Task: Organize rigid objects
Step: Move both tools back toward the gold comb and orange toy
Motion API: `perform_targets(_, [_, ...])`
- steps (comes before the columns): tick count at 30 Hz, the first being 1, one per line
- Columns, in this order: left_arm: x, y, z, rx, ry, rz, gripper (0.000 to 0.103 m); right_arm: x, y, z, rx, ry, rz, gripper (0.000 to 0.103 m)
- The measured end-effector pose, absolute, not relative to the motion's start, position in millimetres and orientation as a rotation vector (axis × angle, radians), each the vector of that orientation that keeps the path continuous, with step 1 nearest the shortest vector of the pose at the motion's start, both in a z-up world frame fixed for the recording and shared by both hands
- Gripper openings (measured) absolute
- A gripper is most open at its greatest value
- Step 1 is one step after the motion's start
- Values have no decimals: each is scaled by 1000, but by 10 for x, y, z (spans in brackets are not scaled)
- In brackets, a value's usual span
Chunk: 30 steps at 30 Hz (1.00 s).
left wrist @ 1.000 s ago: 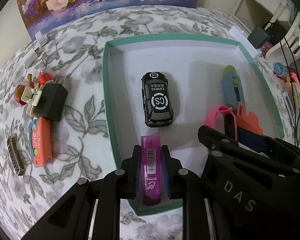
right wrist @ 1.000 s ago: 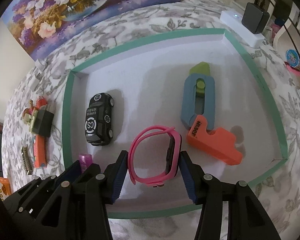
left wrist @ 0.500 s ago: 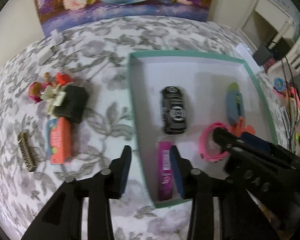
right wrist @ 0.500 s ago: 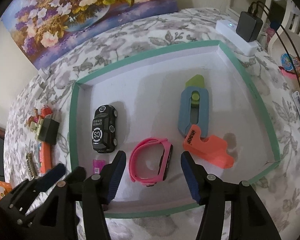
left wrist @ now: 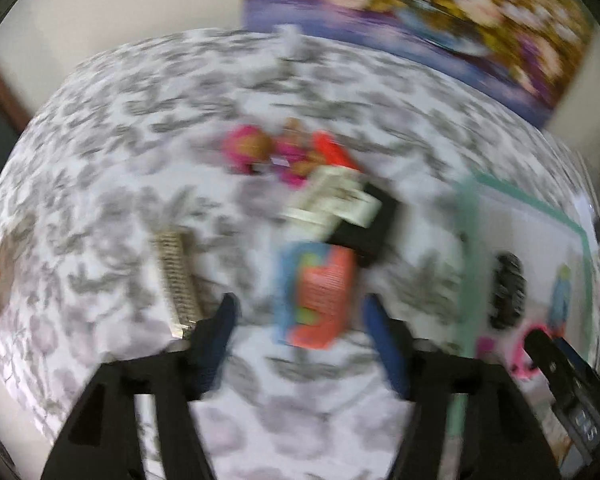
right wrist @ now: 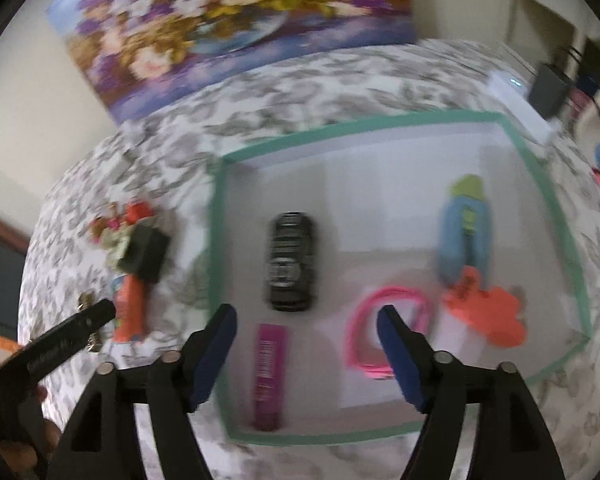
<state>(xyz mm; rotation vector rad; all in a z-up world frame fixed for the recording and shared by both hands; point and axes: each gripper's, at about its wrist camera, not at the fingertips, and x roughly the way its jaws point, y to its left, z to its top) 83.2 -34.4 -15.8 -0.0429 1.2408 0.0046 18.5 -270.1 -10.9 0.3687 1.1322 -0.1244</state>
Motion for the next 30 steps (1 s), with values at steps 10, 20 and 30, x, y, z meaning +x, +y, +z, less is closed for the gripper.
perform_targets(10, [986,467,-179,-153,1185,165,95,495,-1823,-84,250,1117,29,89])
perform_targets(20, [1116,731,-407,-219,1250,189,95,712,-1218,-389,177,1180,97,91])
perform_targets(30, [1179,694,-706,-196,1333,171,95,879,-938,-612,118,1210,89,91])
